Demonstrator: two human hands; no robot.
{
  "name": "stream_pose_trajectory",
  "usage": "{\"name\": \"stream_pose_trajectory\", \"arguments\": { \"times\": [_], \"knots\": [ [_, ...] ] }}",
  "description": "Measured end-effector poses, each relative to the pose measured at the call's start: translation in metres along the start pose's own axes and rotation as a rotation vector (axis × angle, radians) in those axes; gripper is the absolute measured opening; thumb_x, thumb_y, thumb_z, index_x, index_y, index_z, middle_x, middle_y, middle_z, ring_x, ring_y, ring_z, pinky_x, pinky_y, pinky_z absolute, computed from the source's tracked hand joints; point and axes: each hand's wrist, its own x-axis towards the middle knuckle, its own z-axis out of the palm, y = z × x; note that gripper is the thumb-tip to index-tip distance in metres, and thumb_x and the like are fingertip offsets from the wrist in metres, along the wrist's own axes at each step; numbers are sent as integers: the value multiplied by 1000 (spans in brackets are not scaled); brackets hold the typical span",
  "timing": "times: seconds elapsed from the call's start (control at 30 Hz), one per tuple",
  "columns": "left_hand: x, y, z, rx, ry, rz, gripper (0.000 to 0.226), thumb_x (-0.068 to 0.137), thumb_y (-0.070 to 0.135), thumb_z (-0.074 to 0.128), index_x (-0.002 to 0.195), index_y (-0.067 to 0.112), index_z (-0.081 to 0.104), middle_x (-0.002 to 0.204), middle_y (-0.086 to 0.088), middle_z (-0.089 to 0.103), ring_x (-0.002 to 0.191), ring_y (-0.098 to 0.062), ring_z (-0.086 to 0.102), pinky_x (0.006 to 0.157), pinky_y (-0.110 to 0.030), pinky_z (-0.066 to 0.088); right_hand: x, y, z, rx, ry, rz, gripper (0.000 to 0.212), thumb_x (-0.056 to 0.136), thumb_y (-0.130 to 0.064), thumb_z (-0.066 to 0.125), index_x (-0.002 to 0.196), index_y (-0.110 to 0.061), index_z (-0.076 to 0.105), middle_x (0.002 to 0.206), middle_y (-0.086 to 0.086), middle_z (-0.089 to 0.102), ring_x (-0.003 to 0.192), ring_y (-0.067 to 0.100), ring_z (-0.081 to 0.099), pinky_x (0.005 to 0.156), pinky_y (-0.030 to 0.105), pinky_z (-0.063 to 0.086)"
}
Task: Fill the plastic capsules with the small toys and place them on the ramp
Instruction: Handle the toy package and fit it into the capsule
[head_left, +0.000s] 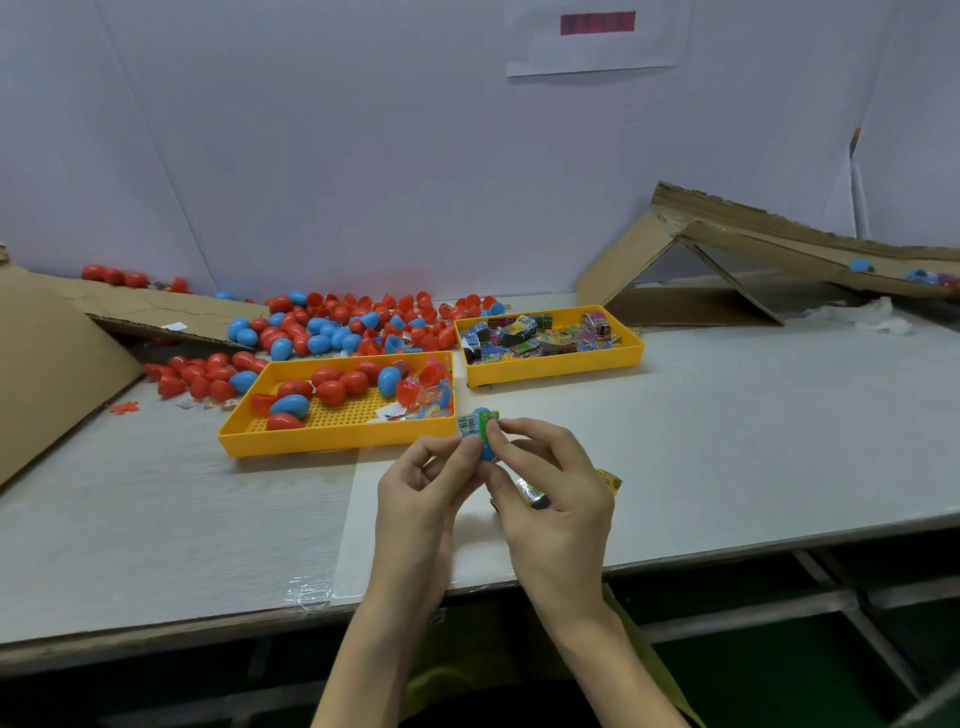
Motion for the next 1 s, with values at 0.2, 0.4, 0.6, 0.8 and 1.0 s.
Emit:
{"name": "stream_pose_trajectory", "arguments": {
  "times": [0.2,0.4,0.6,0.8,1.0],
  "knots": [
    [0,0,0,7,7,2,28,67,25,78,85,5,69,89,-14,74,85,-23,70,75,-25,58,0,-1,0,0,6,-1,34,82,-11,73,116,-15,72,111,-4,66,103,3,64,85,12,52],
    [0,3,-2,-38,-62,-68,33,86,19,73,109,-2,63,109,-22,72,107,-32,70,83,-27,58,2,-6,0,-135,17,71,45,79,-24,76,123,-18,69,112,-14,65,105,-5,62,86,6,49],
    [0,5,-2,-60,-99,-134,36,87,21,65,118,2,67,116,-22,71,113,-31,68,85,-28,58,3,-10,0,-138,2,89,41,80,-25,74,119,-17,71,113,-14,67,108,-6,60,88,4,46],
    [2,3,-3,-58,-56,-139,36,83,15,74,114,-1,68,103,-19,72,96,-25,70,80,-27,58,1,-4,-2,-100,35,69,36,75,-4,82,110,-11,76,107,-11,71,103,-4,65,88,9,50],
    [2,0,-4,-40,-95,-112,29,86,15,64,111,1,69,97,-14,73,86,-18,71,76,-23,57,0,-2,-3,-71,66,55,35,73,-2,82,107,-7,76,104,-9,72,99,-4,67,86,10,51]
  ]
}}
